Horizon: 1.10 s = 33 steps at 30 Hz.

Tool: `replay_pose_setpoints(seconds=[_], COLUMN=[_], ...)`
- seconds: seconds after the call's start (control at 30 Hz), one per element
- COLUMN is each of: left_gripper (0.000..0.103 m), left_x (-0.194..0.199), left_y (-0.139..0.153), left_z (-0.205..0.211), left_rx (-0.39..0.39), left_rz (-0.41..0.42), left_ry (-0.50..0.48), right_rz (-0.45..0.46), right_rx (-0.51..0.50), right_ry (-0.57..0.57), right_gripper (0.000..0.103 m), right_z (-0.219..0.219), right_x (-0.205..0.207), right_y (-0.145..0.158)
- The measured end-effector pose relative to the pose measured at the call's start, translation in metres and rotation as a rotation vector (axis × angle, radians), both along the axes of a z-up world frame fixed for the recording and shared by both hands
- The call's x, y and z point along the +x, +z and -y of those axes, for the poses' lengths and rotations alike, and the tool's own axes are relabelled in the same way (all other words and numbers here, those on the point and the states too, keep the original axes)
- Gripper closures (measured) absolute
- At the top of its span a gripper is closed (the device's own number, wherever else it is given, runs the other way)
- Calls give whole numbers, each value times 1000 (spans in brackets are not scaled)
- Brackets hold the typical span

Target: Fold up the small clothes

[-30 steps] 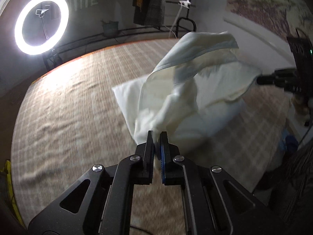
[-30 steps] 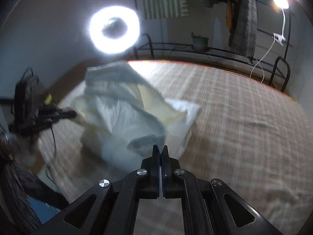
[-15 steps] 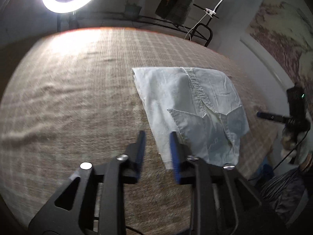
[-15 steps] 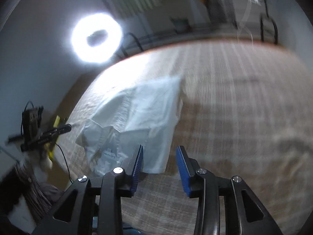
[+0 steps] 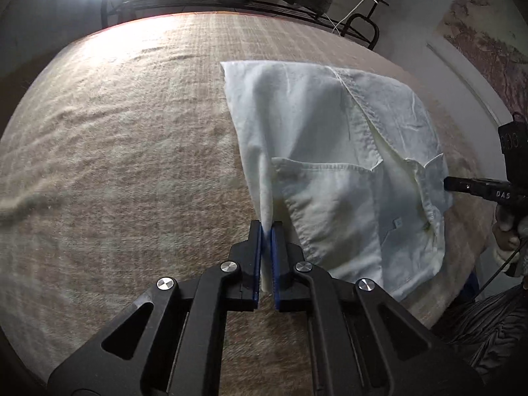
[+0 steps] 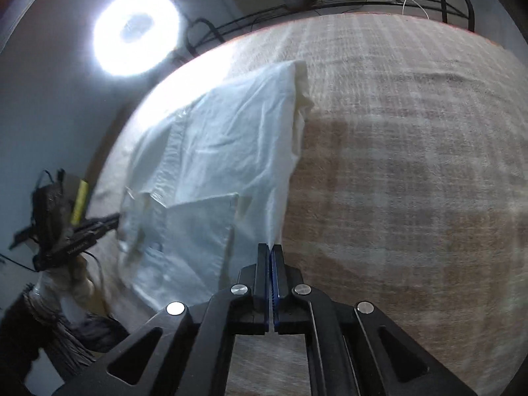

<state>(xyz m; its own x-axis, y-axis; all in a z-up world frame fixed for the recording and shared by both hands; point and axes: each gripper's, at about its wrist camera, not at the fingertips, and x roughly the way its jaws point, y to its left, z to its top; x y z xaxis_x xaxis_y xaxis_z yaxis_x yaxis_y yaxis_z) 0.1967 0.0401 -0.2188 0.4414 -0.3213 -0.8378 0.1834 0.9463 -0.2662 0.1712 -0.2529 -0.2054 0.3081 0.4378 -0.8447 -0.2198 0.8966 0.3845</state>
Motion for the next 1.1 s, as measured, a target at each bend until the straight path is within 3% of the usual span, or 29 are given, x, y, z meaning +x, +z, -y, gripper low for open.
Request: replay_pose_setpoints(seconds=[0.07, 0.13, 0.2, 0.3, 0.47, 0.73, 1.1], left_gripper=[99, 99, 99, 99, 99, 99, 99], left_x=[-4, -6, -2, 17, 60, 106, 120], left_y=[17, 40, 63, 75, 69, 35, 15], left_z=[-7, -9, -3, 11, 35, 46, 63], left_rx=[13, 31, 58, 78, 105, 63, 140], left_rz=[38, 111, 190, 232, 241, 157, 167], left_ry=[21, 32, 32, 18, 15, 44, 67], right_rz=[13, 30, 104, 229, 268, 284, 286], right_rx=[-54, -93, -111, -94, -85, -168, -207], right_ry=[4, -8, -16, -10, 21, 72, 73], right_gripper=[101, 87, 82, 81, 81, 81, 81], right_z=[-5, -9, -11, -17, -45, -69, -61], right_x=[-1, 0, 1, 11, 48, 78, 97], right_y=[4, 15, 37, 61, 57, 35, 22])
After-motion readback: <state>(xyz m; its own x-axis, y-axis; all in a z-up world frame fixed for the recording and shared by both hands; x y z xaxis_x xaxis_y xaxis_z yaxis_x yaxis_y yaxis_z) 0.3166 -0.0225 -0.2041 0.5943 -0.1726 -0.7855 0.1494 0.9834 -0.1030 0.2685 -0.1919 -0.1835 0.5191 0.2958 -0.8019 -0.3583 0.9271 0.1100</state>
